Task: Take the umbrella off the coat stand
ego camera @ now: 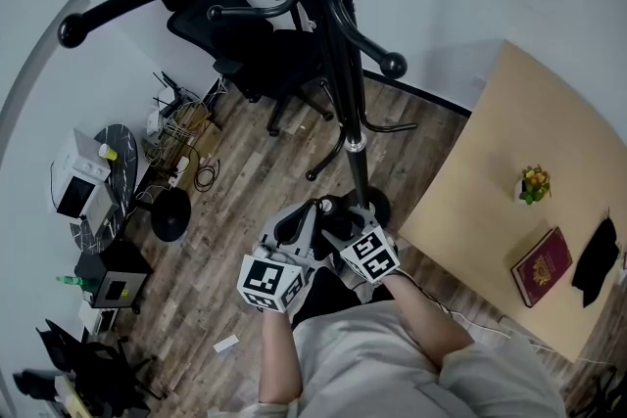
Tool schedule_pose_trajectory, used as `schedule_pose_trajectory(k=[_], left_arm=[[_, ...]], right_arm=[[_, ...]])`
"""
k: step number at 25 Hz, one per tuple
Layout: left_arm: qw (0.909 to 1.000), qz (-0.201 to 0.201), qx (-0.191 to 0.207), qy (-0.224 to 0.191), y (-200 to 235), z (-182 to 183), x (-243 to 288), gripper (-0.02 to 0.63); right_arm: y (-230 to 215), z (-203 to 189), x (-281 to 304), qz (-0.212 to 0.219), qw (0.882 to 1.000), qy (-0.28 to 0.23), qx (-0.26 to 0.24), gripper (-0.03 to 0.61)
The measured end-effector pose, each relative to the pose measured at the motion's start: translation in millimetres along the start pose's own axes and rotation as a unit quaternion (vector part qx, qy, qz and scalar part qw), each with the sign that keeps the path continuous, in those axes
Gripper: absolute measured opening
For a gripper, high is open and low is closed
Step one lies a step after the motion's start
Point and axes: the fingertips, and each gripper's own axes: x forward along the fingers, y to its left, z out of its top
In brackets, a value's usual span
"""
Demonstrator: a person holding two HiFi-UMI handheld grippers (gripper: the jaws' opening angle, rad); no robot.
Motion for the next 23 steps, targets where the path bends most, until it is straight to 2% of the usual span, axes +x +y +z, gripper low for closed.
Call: schedule_pose_trajectory(k=[23], left_arm=[[1.0, 0.006, -0.001, 0.0, 8.7, 0.6, -6.2, 0.02]], right_arm=[[4.5, -1.0, 8.3, -0.003, 1.0, 0.009, -0.006, 0.249]])
